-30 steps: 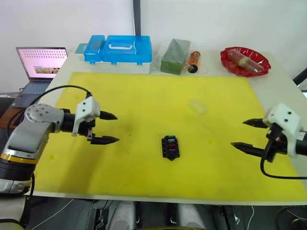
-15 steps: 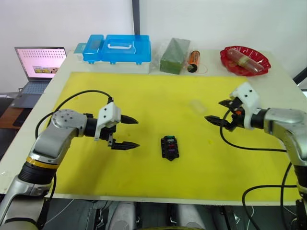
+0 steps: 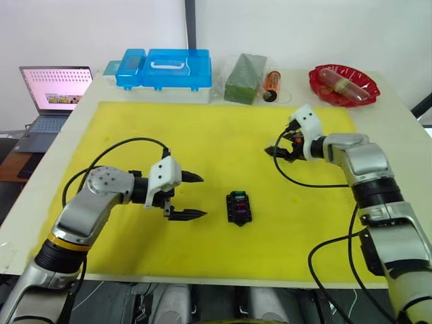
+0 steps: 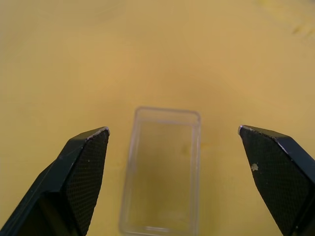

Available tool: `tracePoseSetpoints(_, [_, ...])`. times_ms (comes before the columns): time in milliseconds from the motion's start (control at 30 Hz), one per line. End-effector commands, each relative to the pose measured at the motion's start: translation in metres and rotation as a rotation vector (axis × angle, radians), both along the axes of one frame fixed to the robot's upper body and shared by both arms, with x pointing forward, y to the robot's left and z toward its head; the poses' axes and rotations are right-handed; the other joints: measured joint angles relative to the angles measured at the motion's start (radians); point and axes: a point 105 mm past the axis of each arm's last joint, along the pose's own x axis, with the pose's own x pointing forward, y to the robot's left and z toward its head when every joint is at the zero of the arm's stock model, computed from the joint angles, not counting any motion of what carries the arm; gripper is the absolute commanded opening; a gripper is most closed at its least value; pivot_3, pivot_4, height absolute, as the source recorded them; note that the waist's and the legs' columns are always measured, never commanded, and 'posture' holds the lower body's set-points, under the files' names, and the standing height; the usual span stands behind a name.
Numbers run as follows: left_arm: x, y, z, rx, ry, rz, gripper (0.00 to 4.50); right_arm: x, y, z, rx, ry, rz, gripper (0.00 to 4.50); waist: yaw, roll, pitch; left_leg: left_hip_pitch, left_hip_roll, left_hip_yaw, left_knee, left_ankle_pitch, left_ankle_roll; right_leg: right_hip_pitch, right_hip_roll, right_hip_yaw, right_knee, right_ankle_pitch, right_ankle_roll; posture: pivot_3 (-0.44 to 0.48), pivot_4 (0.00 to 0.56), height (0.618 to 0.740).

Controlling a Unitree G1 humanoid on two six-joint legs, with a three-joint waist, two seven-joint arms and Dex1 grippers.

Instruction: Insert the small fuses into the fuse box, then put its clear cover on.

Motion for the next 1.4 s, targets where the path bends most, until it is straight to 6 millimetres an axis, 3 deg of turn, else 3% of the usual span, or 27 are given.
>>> tracePoseSetpoints(33, [-0.004, -0.002, 0.007, -0.01, -0.038, -0.005, 4.5, 0.003, 0.002, 0.017, 0.015, -0.045, 0.015, 4.46, -0.002, 0.001, 0.0, 0.0, 0.0, 0.0, 0.0, 0.0, 0.0, 0.0, 0.0, 0.0, 0.0, 0.0, 0.0, 0.0, 0.15, 0.74])
tracePoseSetpoints(200, [-0.006, -0.003, 0.005, -0.013, -0.034, -0.002, 4.5, -0.001, 0.002, 0.012, 0.021, -0.032, 0.022, 4.46, -0.003, 0.001, 0.0, 0.0, 0.0, 0.0, 0.0, 0.0, -0.001, 0.0, 0.0, 0.0, 0.0, 0.0, 0.0, 0.0, 0.15, 0.74])
tracePoseSetpoints(233, [-0.007, -0.004, 0.004, -0.012, -0.032, -0.002, 4.5, -0.002, 0.002, 0.011, 0.021, -0.031, 0.022, 4.29, -0.003, 0.001, 0.0, 0.0, 0.0, 0.0, 0.0, 0.0, 0.0, 0.0, 0.0, 0.0, 0.0, 0.0, 0.0, 0.0, 0.15, 0.74])
tracePoseSetpoints(300, [-0.009, -0.004, 0.001, -0.002, -0.018, -0.004, 4.5, -0.003, 0.003, 0.011, 0.024, -0.03, 0.025, 3.9, -0.004, 0.001, 0.0, 0.0, 0.0, 0.0, 0.0, 0.0, 0.0, 0.0, 0.0, 0.0, 0.0, 0.0, 0.0, 0.0, 0.15, 0.74])
tracePoseSetpoints(500, [-0.023, -0.007, -0.008, -0.001, 0.061, 0.005, 4.5, -0.011, 0.006, 0.012, 0.023, -0.037, 0.039, 1.86, -0.006, 0.001, 0.0, 0.0, 0.0, 0.0, 0.0, 0.0, 0.0, 0.0, 0.0, 0.0, 0.001, 0.0, 0.0, 0.0, 0.15, 0.74])
tracePoseSetpoints(933, [-0.052, -0.052, -0.043, -0.029, 0.193, 0.124, 4.5, -0.039, 0.009, 0.042, 0.045, -0.106, -0.001, 1.82, 0.001, 0.001, 0.0, 0.0, 0.0, -0.001, 0.0, 0.0, 0.0, 0.0, -0.004, 0.0, 0.001, 0.0, 0.0, 0.0, 0.15, 0.74])
tracePoseSetpoints(1167, [-0.045, -0.093, -0.053, -0.053, 0.177, 0.27, 4.5, -0.047, 0.017, 0.06, 0.056, -0.14, -0.009, 1.82, 0.004, 0.001, -0.001, 0.001, -0.002, -0.001, 0.0, 0.0, 0.0, 0.001, -0.006, -0.001, 0.001, 0.0, 0.0, 0.0, 0.15, 0.74])
tracePoseSetpoints(1400, [-0.015, -0.106, -0.058, -0.047, 0.131, 0.495, 4.5, -0.051, 0.02, 0.071, 0.051, -0.171, -0.018, 1.82, 0.004, 0.001, -0.001, 0.001, -0.002, -0.001, 0.0, 0.0, 0.001, 0.002, -0.005, -0.001, 0.0, 0.0, 0.0, 0.0, 0.15, 0.74])
